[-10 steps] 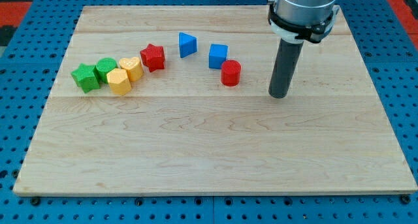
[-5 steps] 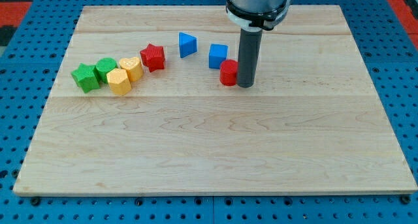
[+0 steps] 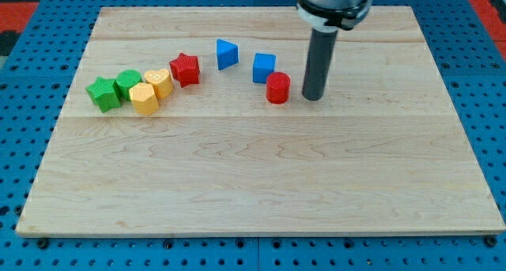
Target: Place the red circle below the cube
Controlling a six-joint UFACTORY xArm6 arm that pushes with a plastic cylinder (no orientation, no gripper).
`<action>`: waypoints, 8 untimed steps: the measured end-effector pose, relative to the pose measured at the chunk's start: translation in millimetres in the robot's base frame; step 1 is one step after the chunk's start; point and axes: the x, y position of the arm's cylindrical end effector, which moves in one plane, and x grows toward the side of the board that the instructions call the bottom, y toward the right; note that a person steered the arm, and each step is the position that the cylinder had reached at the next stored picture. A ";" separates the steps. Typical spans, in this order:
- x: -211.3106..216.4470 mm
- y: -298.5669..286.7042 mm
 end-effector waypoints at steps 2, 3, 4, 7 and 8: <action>1.9 -52.0; 17.3 -52.3; 43.3 -66.6; 97.4 -219.2; 96.3 -309.5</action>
